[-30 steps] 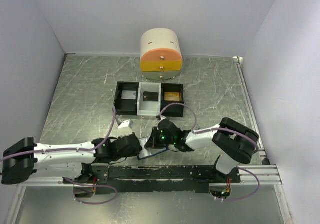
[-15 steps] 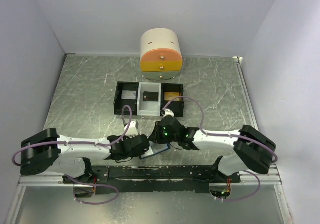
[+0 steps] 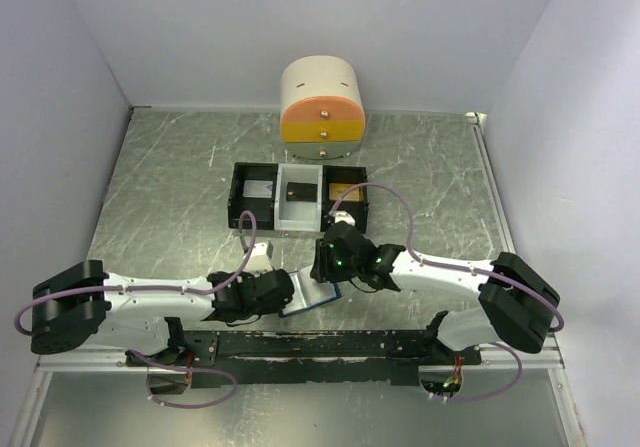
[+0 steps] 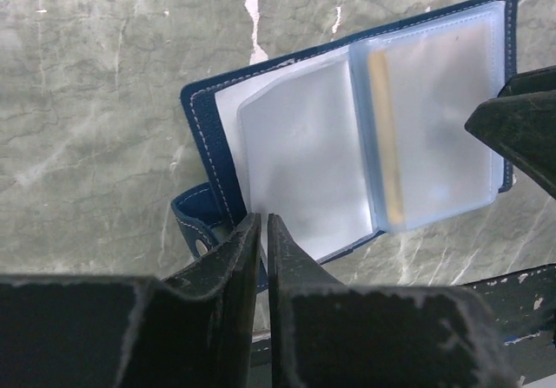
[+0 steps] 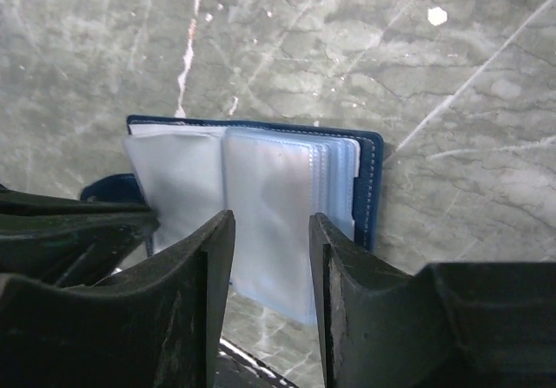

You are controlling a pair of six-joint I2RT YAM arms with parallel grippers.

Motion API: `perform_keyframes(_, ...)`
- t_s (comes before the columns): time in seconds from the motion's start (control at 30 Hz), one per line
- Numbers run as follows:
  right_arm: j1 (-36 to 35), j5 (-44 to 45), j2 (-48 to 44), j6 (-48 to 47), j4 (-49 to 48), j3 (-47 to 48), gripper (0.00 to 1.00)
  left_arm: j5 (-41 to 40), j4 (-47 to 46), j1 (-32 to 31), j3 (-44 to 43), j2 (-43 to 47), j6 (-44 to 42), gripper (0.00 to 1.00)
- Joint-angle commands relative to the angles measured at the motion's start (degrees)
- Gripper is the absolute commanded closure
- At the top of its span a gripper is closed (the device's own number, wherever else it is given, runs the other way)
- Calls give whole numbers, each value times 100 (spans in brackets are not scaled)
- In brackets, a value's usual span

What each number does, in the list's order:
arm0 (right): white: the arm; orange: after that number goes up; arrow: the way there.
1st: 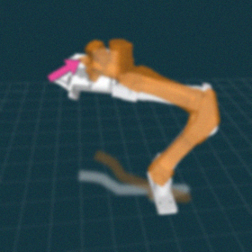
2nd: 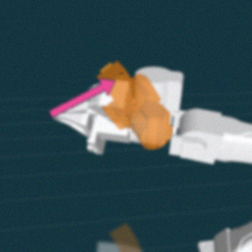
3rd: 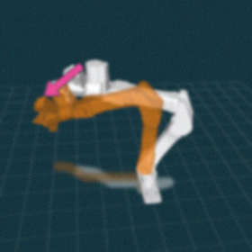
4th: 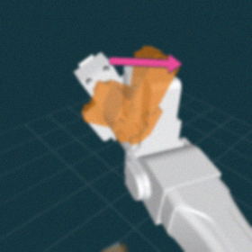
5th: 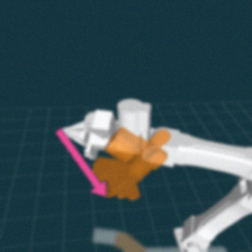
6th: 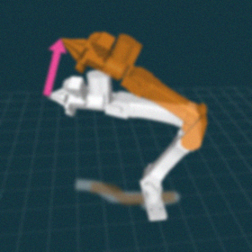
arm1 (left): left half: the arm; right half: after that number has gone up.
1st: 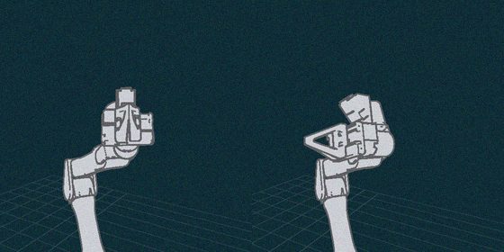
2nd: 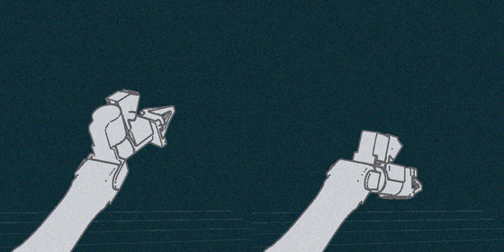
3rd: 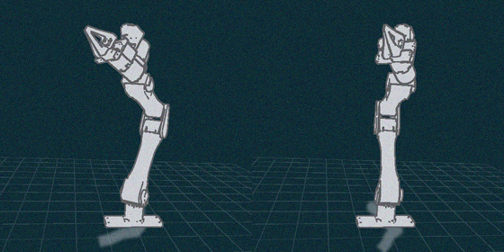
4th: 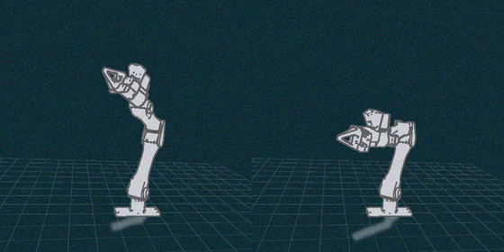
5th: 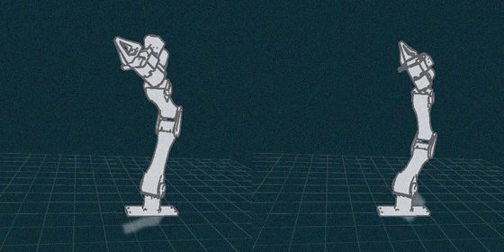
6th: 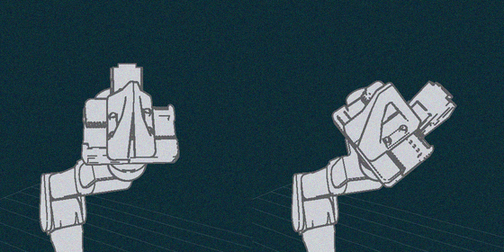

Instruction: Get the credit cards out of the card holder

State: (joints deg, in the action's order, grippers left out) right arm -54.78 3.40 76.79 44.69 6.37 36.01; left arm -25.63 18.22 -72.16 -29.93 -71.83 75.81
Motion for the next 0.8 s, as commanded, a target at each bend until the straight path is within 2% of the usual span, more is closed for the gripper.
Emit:
perform_keyframes(0.0, 34, -93, 136, -195, 297, 121, 59, -96, -55, -35, 163, 158, -45, 80)
perform_keyframes(0.3, 42, -456, 301, -191, 14, 93, 60, -101, -5, -35, 227, 231, -15, 80)
perform_keyframes(0.47, 47, -728, 226, -102, -316, -32, 65, -92, -32, -35, 233, 198, -22, 80)
perform_keyframes(0.63, 38, -1099, -13, 161, -1192, -496, 68, -90, -35, -35, 235, 170, -4, 80)
perform_keyframes(0.77, 35, -1111, 159, 172, -1009, -293, 68, -91, -19, -35, 223, 170, -22, 80)
